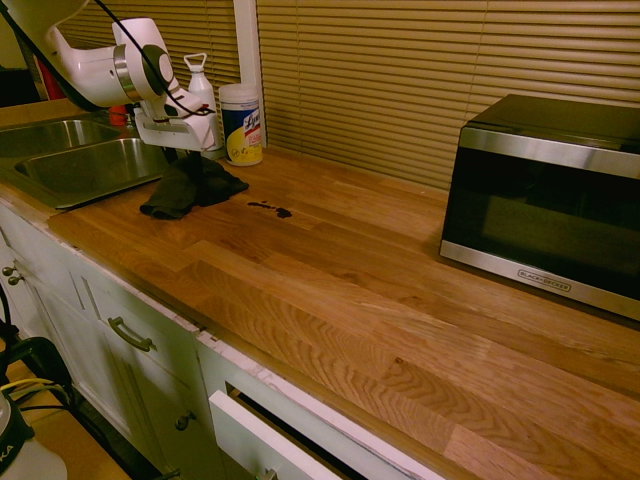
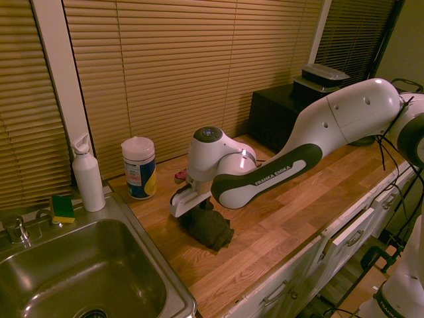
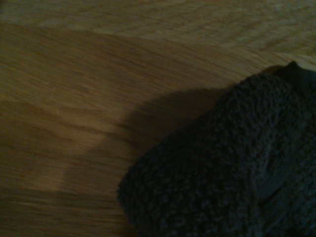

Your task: Clear the spill

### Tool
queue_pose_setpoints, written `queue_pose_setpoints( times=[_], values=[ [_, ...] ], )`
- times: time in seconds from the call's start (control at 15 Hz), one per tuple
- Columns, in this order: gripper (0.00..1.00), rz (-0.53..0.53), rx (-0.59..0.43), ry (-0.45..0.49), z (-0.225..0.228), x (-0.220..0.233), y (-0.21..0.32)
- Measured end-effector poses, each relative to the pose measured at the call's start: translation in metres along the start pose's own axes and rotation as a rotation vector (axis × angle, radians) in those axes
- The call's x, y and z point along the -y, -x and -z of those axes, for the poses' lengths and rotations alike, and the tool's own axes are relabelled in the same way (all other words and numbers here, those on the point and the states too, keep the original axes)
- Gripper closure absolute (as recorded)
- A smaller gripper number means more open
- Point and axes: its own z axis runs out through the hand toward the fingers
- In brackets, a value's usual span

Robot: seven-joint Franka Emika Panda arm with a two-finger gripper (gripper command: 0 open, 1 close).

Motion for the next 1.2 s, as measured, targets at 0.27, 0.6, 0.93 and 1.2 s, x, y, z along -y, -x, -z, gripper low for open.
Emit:
queue_pose_setpoints(
  times=[0.27, 0.6, 0.93, 1.2],
  values=[
    [1.0, -0.03, 0.009, 0.001, -0.001, -0.004, -0.012],
    [1.0, -0.069, 0.009, 0.006, -0.005, -0.022, -0.046],
    [1.0, -0.11, 0.018, 0.01, -0.008, -0.053, -0.093],
    [1.0, -0.153, 0.033, 0.01, -0.012, -0.087, -0.136]
  ],
)
